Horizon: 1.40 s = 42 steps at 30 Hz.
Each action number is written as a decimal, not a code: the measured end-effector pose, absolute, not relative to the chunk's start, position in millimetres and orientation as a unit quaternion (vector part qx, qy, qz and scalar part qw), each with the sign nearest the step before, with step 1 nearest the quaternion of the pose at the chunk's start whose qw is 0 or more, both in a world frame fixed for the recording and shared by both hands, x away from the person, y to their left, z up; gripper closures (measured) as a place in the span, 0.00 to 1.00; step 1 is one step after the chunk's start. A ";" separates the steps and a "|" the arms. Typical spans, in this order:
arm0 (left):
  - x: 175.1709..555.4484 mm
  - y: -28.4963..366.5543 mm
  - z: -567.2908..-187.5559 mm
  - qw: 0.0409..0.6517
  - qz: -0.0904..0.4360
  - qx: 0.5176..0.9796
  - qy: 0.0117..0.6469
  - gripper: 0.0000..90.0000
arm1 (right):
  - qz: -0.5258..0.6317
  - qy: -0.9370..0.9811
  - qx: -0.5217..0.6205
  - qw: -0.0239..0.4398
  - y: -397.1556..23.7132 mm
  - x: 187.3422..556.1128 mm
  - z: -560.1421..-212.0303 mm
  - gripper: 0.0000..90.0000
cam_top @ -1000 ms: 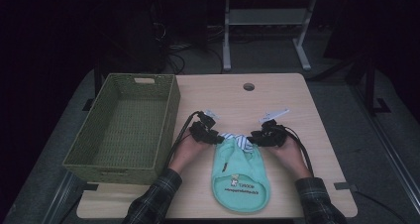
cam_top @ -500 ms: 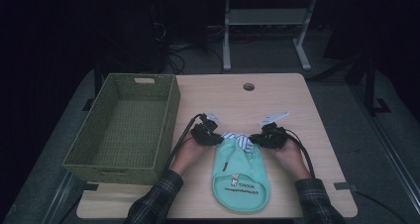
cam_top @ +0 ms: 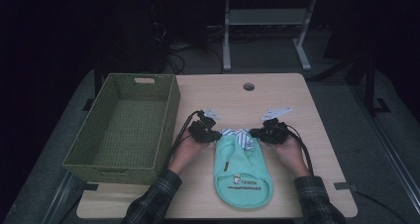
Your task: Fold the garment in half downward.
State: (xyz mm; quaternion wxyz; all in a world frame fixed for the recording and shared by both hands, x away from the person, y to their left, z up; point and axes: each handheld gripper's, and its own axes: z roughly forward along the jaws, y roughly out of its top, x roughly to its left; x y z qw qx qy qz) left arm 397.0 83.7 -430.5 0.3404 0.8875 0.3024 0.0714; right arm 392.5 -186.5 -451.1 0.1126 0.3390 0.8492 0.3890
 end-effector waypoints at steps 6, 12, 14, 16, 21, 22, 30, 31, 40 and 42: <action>387.5 88.9 -407.6 0.367 0.106 0.877 0.292 0.96 | 0.416 0.839 0.318 0.143 -187.7 384.0 -430.3 0.96; 385.6 90.3 -387.0 0.379 0.134 0.871 0.282 0.96 | 0.428 0.835 0.301 0.170 -188.4 381.3 -407.0 0.96; 384.9 91.1 -380.4 0.390 0.138 0.864 0.287 0.96 | 0.434 0.832 0.298 0.173 -188.6 382.3 -399.2 0.96; 385.1 91.4 -372.2 0.395 0.145 0.862 0.284 0.96 | 0.435 0.832 0.294 0.178 -188.6 385.3 -389.0 0.96; 382.8 93.9 -364.3 0.404 0.167 0.858 0.271 0.96 | 0.441 0.827 0.291 0.190 -186.4 385.3 -376.9 0.96; 381.8 94.4 -363.4 0.407 0.167 0.855 0.274 0.96 | 0.445 0.826 0.289 0.191 -186.6 384.0 -376.5 0.96; 379.5 92.7 -350.9 0.407 0.186 0.856 0.260 0.96 | 0.457 0.818 0.279 0.213 -188.1 380.2 -363.2 0.96; 377.2 91.2 -355.0 0.410 0.184 0.853 0.264 0.96 | 0.457 0.817 0.278 0.213 -188.7 379.1 -366.2 0.96; 359.7 88.3 -383.7 0.392 0.183 0.872 0.232 0.96 | 0.460 0.817 0.279 0.207 -191.7 359.1 -406.8 0.96; 355.9 87.1 -386.2 0.389 0.183 0.874 0.226 0.96 | 0.454 0.821 0.281 0.202 -190.4 355.5 -409.5 0.96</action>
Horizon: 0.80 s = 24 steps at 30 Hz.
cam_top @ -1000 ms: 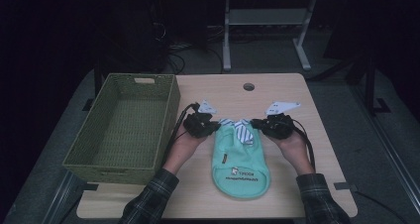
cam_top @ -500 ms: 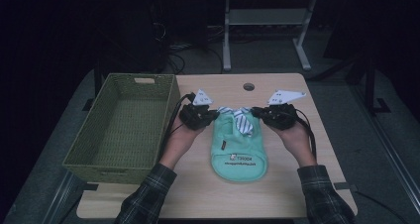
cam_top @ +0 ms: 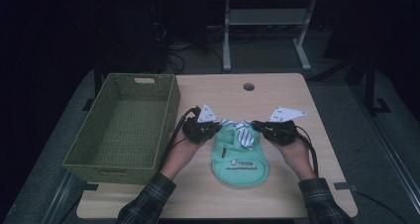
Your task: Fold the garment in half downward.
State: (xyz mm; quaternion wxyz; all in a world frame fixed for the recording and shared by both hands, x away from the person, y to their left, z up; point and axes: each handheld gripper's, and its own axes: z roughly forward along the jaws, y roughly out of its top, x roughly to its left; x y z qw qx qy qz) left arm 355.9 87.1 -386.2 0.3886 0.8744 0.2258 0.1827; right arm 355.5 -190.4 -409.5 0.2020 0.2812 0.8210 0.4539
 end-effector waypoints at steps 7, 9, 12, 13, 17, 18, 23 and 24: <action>353.4 86.0 -385.1 0.392 0.191 0.873 0.219 0.96 | 0.450 0.822 0.275 0.213 -190.5 349.8 -413.3 0.96; 356.0 86.7 -378.8 0.398 0.198 0.868 0.219 0.96 | 0.454 0.818 0.275 0.222 -190.7 351.0 -408.4 0.96; 354.2 87.6 -374.0 0.405 0.201 0.865 0.216 0.96 | 0.465 0.810 0.272 0.233 -191.3 352.1 -401.4 0.96; 351.8 87.2 -375.5 0.404 0.199 0.867 0.214 0.95 | 0.465 0.809 0.272 0.233 -191.0 351.2 -401.2 0.96; 338.9 86.5 -389.2 0.398 0.197 0.874 0.198 0.95 | 0.453 0.819 0.271 0.223 -189.7 342.4 -410.0 0.95; 336.3 86.7 -391.9 0.396 0.194 0.876 0.196 0.95 | 0.450 0.822 0.272 0.220 -189.5 339.4 -412.6 0.95; 326.3 89.0 -397.4 0.391 0.189 0.881 0.186 0.95 | 0.441 0.831 0.263 0.216 -188.2 326.4 -419.5 0.95; 324.9 88.7 -397.7 0.393 0.190 0.880 0.186 0.95 | 0.441 0.831 0.262 0.216 -187.9 324.3 -420.9 0.95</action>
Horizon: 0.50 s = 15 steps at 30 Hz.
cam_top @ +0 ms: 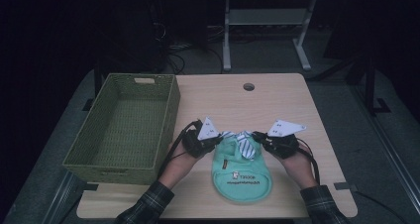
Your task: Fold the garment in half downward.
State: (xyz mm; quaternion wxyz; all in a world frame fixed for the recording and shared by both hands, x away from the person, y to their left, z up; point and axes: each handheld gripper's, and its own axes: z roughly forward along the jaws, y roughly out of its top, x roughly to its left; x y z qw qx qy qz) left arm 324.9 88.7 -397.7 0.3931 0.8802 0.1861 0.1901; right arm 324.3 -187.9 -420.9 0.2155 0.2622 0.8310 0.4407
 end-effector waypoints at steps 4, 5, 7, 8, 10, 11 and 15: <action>325.3 88.7 -394.2 0.393 0.203 0.878 0.181 0.95 | 0.437 0.831 0.258 0.228 -185.5 322.8 -421.2 0.95; 327.3 89.1 -392.3 0.392 0.205 0.878 0.181 0.95 | 0.438 0.829 0.259 0.231 -184.9 323.4 -419.9 0.95; 334.8 90.6 -384.3 0.401 0.213 0.872 0.185 0.95 | 0.441 0.825 0.258 0.240 -184.8 328.5 -414.4 0.95; 337.3 91.0 -380.5 0.404 0.216 0.869 0.187 0.95 | 0.445 0.821 0.261 0.244 -185.1 331.3 -410.7 0.95; 338.7 92.1 -374.1 0.412 0.226 0.862 0.189 0.95 | 0.456 0.813 0.264 0.249 -185.8 335.0 -404.0 0.95; 337.9 92.6 -372.7 0.414 0.225 0.862 0.188 0.95 | 0.460 0.810 0.267 0.248 -185.5 334.5 -401.9 0.95; 325.4 92.6 -382.4 0.409 0.209 0.870 0.181 0.94 | 0.457 0.815 0.261 0.242 -185.5 325.6 -407.3 0.95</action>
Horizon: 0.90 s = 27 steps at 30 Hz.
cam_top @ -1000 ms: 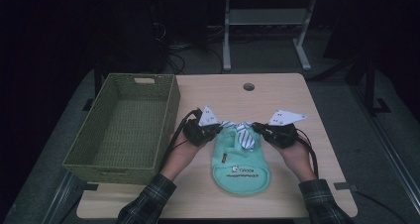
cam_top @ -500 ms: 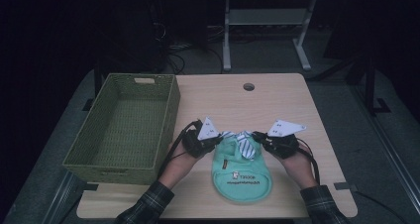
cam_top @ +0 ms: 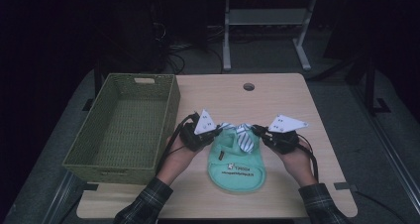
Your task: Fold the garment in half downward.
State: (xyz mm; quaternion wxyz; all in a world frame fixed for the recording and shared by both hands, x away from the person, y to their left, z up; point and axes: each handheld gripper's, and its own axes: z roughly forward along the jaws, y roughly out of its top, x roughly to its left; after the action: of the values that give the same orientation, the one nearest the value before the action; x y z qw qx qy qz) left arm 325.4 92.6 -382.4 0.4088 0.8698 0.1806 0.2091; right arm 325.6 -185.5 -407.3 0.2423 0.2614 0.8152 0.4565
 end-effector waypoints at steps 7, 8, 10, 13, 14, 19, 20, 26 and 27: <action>307.9 94.1 -397.3 0.397 0.190 0.881 0.173 0.93 | 0.444 0.829 0.255 0.225 -185.3 306.8 -423.6 0.93; 306.5 94.6 -397.6 0.398 0.188 0.881 0.174 0.92 | 0.445 0.829 0.255 0.223 -185.7 304.7 -424.1 0.92; 302.5 95.3 -398.3 0.402 0.182 0.881 0.172 0.91 | 0.450 0.827 0.256 0.219 -186.6 300.9 -424.5 0.91; 298.7 97.0 -399.4 0.408 0.165 0.881 0.173 0.89 | 0.455 0.828 0.255 0.207 -189.0 296.2 -425.3 0.90; 297.3 97.8 -400.2 0.408 0.161 0.882 0.172 0.88 | 0.455 0.828 0.254 0.204 -189.8 295.0 -425.7 0.89; 293.2 100.0 -404.6 0.409 0.142 0.884 0.176 0.86 | 0.460 0.831 0.254 0.182 -192.5 287.0 -429.2 0.86; 292.5 100.3 -405.7 0.410 0.136 0.885 0.177 0.86 | 0.460 0.831 0.258 0.177 -192.7 285.6 -429.8 0.85; 285.8 100.3 -410.1 0.412 0.116 0.886 0.178 0.85 | 0.463 0.835 0.254 0.155 -198.1 280.0 -433.7 0.84; 284.5 100.4 -410.8 0.414 0.113 0.885 0.181 0.85 | 0.466 0.835 0.250 0.154 -199.0 279.3 -434.2 0.84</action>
State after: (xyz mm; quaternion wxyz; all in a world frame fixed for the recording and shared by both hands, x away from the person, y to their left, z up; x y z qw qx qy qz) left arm 284.5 100.4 -410.8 0.4141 0.8850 0.1807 0.1126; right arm 279.3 -199.0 -434.2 0.1541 0.2502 0.8347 0.4657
